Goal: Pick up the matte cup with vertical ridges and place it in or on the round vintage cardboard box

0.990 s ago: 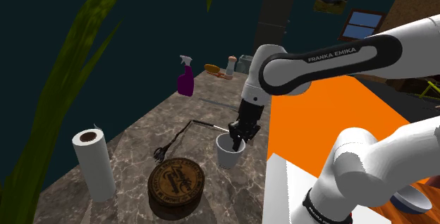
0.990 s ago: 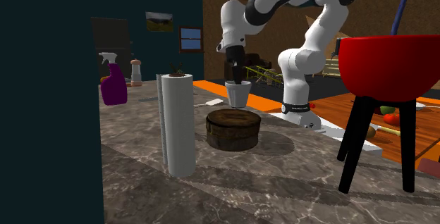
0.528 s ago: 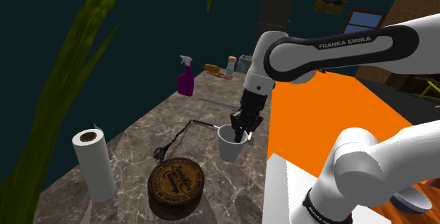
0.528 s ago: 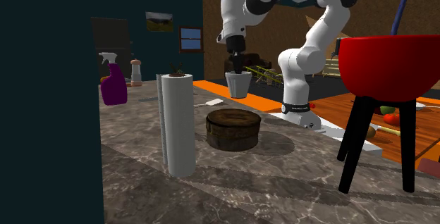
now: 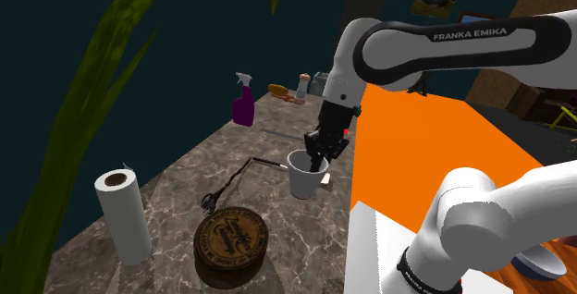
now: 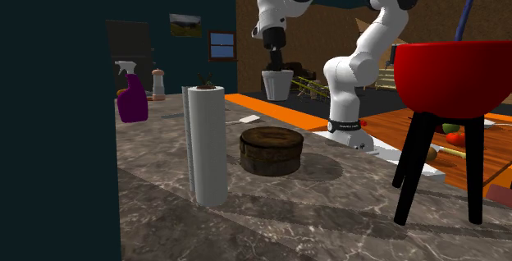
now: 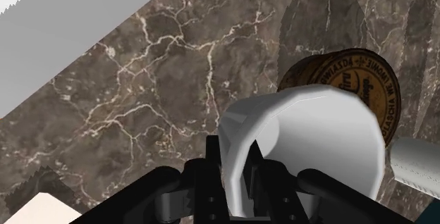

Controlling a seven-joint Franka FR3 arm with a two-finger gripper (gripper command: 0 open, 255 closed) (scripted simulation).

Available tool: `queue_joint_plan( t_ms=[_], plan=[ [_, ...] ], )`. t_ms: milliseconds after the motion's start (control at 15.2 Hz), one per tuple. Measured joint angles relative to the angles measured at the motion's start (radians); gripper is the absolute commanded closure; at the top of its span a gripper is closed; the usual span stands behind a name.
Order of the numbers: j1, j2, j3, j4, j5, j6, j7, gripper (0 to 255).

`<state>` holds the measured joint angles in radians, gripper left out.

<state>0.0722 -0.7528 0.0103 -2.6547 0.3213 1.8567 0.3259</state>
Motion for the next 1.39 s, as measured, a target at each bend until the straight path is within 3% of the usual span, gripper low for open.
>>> queue_joint_plan(
  t_ms=[330,792,1188,1386],
  plan=[
    [0.004,-0.005,0.006,0.054,0.000,-0.054,0.026,255],
    [0.071,0.134,0.138,0.173,0.084,0.013,0.163,255],
    [0.104,0.294,0.243,0.319,0.113,0.072,0.280,255],
    [0.107,0.314,0.256,0.314,0.118,0.100,0.285,255]
  ],
)
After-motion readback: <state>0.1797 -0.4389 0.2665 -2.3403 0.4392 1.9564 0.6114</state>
